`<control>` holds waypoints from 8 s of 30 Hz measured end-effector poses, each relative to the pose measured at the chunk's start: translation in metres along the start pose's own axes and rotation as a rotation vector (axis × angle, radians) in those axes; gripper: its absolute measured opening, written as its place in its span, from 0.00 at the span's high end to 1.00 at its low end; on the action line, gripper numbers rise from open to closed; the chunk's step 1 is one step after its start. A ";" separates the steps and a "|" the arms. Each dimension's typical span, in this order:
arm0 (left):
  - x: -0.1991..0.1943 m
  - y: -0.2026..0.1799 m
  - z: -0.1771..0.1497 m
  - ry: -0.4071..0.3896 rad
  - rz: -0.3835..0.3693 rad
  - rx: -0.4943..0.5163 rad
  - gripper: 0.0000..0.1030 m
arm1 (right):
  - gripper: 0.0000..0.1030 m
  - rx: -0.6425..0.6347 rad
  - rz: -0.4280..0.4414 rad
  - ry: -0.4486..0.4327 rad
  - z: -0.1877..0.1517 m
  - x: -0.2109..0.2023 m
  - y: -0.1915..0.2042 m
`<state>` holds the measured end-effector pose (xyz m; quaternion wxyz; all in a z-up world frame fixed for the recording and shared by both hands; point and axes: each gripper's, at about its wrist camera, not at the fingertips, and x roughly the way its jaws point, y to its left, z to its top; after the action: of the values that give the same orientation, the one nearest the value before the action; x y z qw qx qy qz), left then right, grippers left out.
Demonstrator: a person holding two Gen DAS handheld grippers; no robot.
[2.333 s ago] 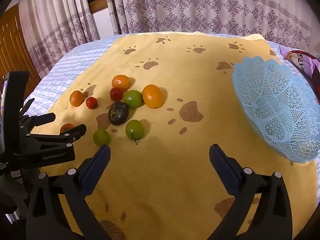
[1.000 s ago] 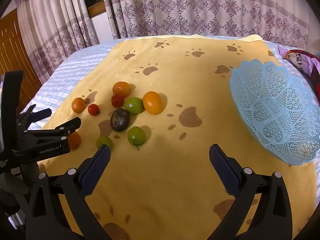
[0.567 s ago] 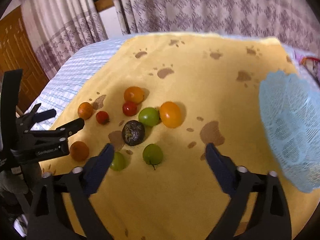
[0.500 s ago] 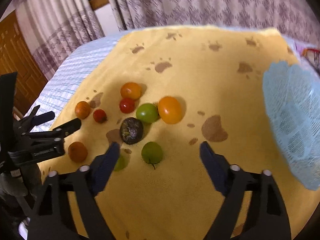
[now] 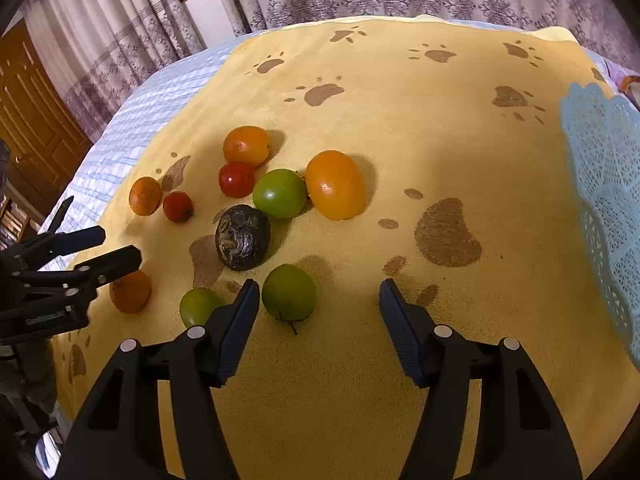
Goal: Organize fruits
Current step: 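Grasp the orange with the left tool while the right tool grasps a green plum, then carry both fruits to the blue basket and open both tools to drop them, then return both tools to the fruits and grasp another orange with the left tool, then grasp the dark passion fruit with the right tool while the left holds the orange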
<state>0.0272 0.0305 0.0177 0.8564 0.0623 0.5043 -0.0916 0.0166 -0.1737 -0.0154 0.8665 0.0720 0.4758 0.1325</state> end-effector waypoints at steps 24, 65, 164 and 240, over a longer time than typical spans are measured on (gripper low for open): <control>0.006 -0.024 -0.018 0.065 0.017 0.072 0.64 | 0.73 -0.086 0.007 -0.003 0.002 -0.008 0.018; -0.058 -0.223 0.055 -0.224 -0.266 0.211 0.64 | 0.73 0.366 -0.321 -0.194 -0.007 -0.148 -0.179; 0.036 0.058 0.035 -0.067 0.056 -0.149 0.27 | 0.27 0.049 -0.163 -0.206 0.025 -0.059 -0.004; -0.016 0.016 0.042 -0.192 -0.030 -0.091 0.62 | 0.62 0.089 -0.046 -0.145 0.041 -0.050 0.013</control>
<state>0.0591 0.0389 0.0526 0.9012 0.0068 0.4244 -0.0871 0.0235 -0.1757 0.0499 0.8975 0.1088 0.4188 0.0857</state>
